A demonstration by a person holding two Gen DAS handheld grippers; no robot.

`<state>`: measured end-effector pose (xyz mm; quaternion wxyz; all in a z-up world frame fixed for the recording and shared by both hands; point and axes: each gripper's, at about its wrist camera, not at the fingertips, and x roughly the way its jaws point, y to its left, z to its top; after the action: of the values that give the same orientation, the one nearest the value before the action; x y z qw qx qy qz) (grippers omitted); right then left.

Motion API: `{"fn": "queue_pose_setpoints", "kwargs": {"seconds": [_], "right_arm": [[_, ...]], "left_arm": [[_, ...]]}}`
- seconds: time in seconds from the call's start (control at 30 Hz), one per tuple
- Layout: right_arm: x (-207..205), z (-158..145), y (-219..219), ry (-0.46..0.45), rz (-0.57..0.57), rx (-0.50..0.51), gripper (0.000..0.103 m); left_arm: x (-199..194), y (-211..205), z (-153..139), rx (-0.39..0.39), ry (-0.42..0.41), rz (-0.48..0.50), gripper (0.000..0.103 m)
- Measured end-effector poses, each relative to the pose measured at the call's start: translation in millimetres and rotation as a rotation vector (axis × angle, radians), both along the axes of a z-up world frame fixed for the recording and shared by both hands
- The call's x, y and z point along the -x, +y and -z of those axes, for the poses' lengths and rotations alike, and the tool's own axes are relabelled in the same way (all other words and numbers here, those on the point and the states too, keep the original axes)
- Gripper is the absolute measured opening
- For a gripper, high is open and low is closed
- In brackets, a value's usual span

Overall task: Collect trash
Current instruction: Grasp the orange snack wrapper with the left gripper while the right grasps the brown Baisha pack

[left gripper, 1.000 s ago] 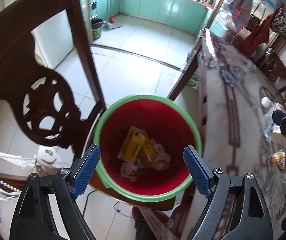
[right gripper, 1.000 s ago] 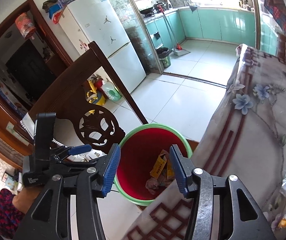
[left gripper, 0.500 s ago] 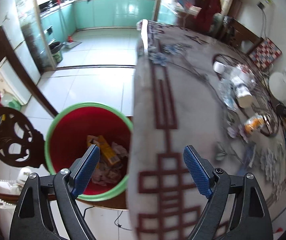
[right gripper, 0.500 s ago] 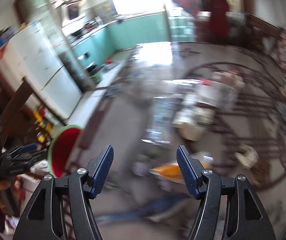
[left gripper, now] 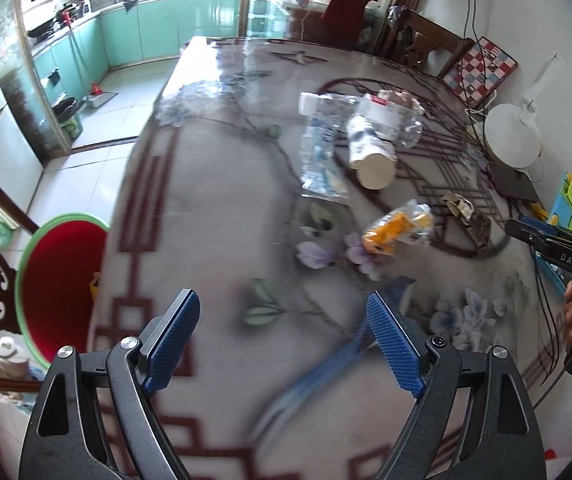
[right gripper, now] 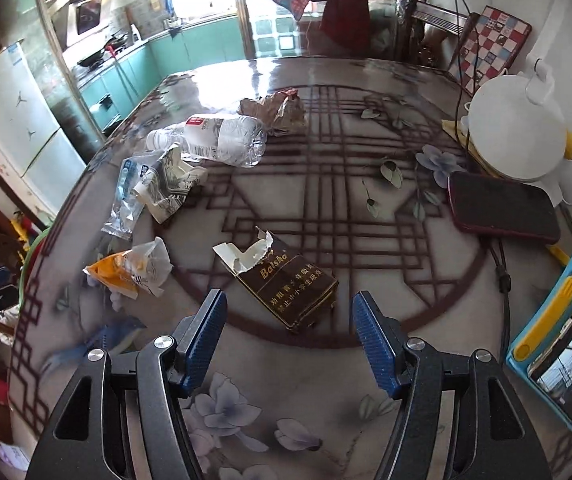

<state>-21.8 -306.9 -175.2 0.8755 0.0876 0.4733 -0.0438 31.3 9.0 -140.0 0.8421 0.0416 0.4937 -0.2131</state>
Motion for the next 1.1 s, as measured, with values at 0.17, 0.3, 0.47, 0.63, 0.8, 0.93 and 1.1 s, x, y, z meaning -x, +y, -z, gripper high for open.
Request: {"fn": "queue_pose_setpoints", "kwargs": {"seconds": [0.17, 0.3, 0.47, 0.63, 0.8, 0.93, 1.1], "right_arm": [[-6.7, 16.3, -10.6, 0.038, -0.048, -0.012, 0.065], [-16.1, 25.6, -15.6, 0.041, -0.071, -0.021, 0.065], [-27.4, 39.7, -17.7, 0.081, -0.093, -0.045, 0.065], [-35.5, 48.5, -16.0, 0.103, -0.124, -0.072, 0.065], [-43.9, 56.3, -13.5, 0.132, -0.130, -0.082, 0.065], [-46.6, 54.5, -12.6, 0.124, -0.131, -0.101, 0.065], [-52.1, 55.4, -9.0, 0.140, -0.144, -0.101, 0.065]], "left_arm": [[9.5, -32.3, -8.0, -0.032, -0.035, 0.040, 0.086], [10.6, -48.2, -11.6, -0.033, -0.034, 0.045, 0.086], [3.8, -76.6, -12.7, -0.065, -0.051, 0.123, 0.086], [-9.4, -115.2, -5.2, -0.130, -0.098, 0.256, 0.088], [-24.5, -156.6, 27.6, -0.234, -0.059, 0.372, 0.088], [-24.1, -174.8, 53.5, -0.318, -0.040, 0.436, 0.088], [-23.9, -174.6, 61.2, -0.260, 0.026, 0.424, 0.067]]}}
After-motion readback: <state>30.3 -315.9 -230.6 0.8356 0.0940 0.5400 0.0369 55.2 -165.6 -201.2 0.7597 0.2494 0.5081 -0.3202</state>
